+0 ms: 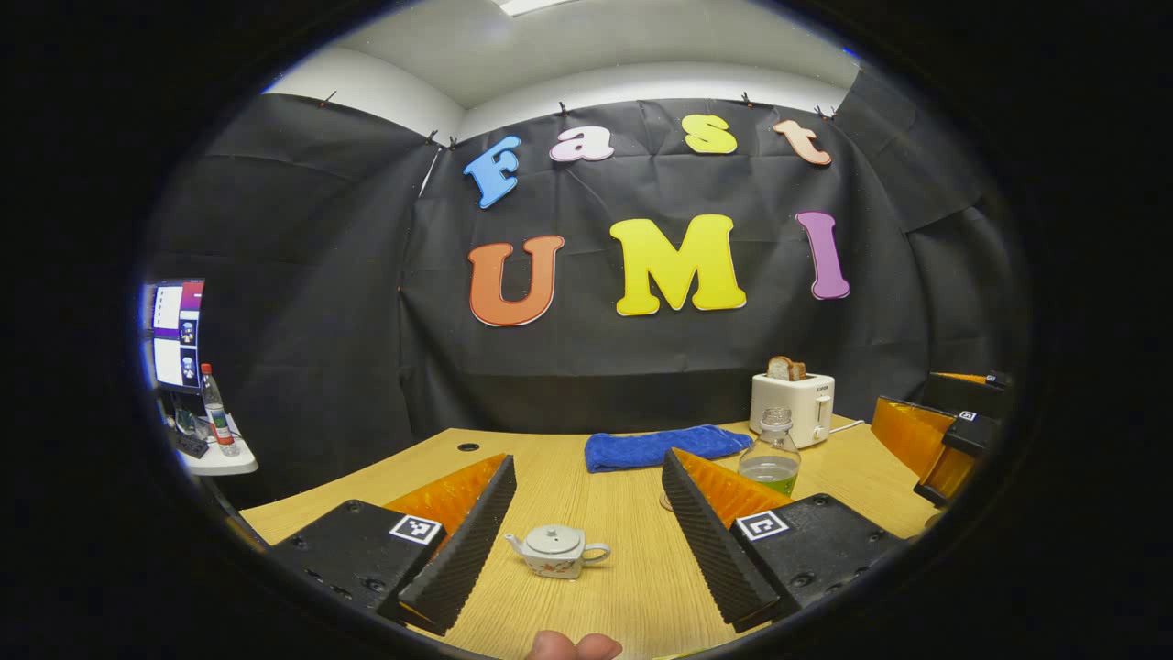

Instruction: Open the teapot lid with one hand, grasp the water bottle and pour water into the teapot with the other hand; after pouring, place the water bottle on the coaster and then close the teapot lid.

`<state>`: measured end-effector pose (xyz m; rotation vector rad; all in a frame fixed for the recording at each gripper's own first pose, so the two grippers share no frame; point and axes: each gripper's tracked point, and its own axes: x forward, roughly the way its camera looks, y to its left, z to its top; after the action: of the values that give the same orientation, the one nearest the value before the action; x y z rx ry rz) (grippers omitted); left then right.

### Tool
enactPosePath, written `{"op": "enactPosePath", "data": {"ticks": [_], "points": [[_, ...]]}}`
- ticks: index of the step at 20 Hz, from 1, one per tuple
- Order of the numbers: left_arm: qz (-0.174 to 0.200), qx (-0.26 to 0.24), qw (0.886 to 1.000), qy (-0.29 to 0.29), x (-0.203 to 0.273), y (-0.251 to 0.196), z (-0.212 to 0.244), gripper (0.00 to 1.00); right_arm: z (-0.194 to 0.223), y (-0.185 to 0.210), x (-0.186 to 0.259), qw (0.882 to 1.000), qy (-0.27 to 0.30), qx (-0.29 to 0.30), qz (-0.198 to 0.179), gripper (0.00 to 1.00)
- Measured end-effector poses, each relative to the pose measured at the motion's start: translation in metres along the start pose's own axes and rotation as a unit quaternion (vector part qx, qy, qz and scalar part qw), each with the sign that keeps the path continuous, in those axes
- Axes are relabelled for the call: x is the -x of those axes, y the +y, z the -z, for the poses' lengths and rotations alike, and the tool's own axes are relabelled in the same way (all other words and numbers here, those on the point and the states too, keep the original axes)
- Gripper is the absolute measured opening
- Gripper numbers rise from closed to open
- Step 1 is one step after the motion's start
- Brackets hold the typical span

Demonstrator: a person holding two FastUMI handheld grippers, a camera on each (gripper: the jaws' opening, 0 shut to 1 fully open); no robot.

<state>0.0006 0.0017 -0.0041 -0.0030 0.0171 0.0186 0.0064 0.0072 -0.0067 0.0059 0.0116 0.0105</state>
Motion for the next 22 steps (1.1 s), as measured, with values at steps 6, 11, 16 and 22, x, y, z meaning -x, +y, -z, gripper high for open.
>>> {"op": "enactPosePath", "data": {"ticks": [6, 11, 16, 22], "points": [[0.0, 0.001, 1.0, 0.001, 0.001, 0.0, 0.0, 1.0, 0.001, 0.002, 0.001, 1.0, 0.001, 0.004, 0.001, 0.97], [0.002, -0.001, 1.0, 0.003, 0.001, 0.0, 0.001, 1.0, 0.004, 0.004, 0.0, 1.0, 0.004, 0.006, -0.003, 0.95], [0.001, 0.003, 1.0, 0.013, -0.001, 0.001, 0.008, 1.0, 0.006, 0.002, -0.003, 1.0, -0.002, 0.013, -0.003, 0.97], [-0.009, -0.003, 1.0, 0.015, -0.009, 0.008, 0.02, 1.0, 0.019, 0.001, -0.011, 1.0, 0.005, 0.023, -0.018, 0.96]]}}
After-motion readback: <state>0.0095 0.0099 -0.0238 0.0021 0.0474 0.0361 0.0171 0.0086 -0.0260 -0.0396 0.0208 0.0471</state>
